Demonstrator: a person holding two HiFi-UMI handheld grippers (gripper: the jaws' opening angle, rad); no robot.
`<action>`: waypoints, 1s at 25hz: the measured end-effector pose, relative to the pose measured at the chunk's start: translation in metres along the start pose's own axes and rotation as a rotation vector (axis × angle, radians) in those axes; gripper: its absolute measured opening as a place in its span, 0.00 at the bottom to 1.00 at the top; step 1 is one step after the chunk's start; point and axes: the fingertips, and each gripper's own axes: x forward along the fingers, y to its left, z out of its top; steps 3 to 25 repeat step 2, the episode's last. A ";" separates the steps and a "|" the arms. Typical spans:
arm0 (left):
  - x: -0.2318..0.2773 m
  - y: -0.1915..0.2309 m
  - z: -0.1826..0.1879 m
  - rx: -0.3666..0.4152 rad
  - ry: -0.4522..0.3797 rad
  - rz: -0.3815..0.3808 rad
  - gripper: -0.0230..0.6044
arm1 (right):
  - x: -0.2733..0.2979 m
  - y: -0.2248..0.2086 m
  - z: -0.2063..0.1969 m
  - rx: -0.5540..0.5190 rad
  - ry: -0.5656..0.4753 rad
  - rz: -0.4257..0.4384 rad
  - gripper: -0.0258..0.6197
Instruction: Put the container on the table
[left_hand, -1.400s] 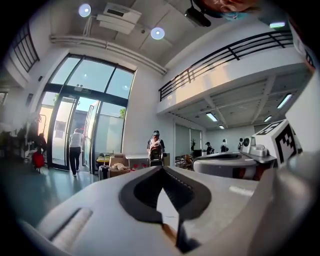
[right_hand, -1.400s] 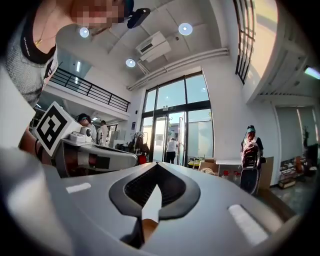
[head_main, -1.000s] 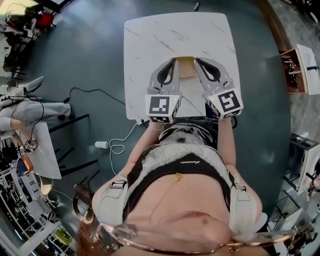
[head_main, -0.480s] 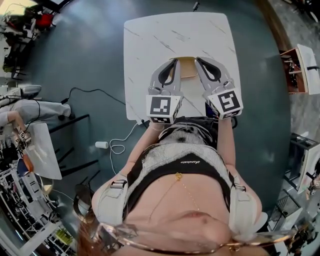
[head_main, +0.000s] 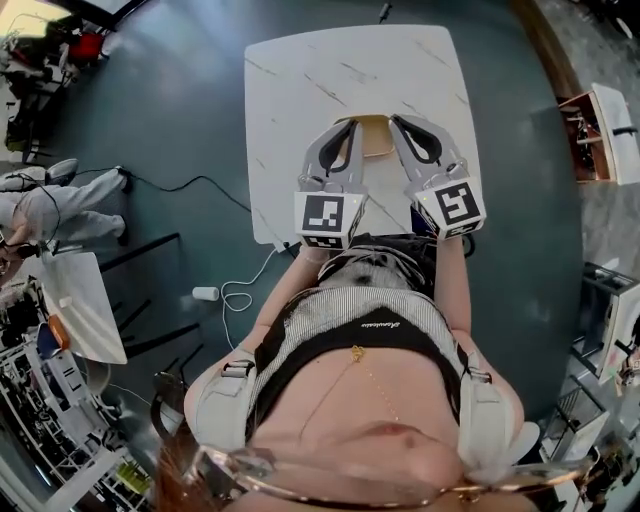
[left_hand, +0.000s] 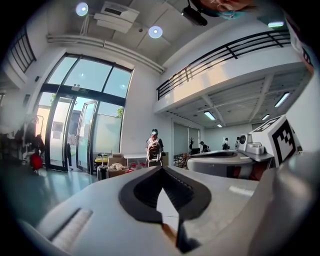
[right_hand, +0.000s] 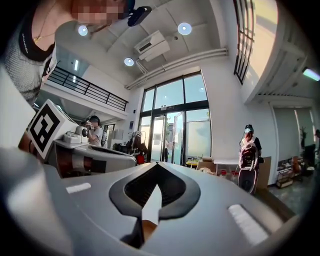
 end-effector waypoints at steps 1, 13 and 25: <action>0.001 0.000 0.000 0.001 0.000 -0.001 0.04 | 0.000 0.000 0.000 -0.001 0.000 0.000 0.08; 0.001 0.000 0.000 0.002 0.000 -0.003 0.04 | 0.001 0.000 0.001 -0.002 0.001 0.000 0.08; 0.001 0.000 0.000 0.002 0.000 -0.003 0.04 | 0.001 0.000 0.001 -0.002 0.001 0.000 0.08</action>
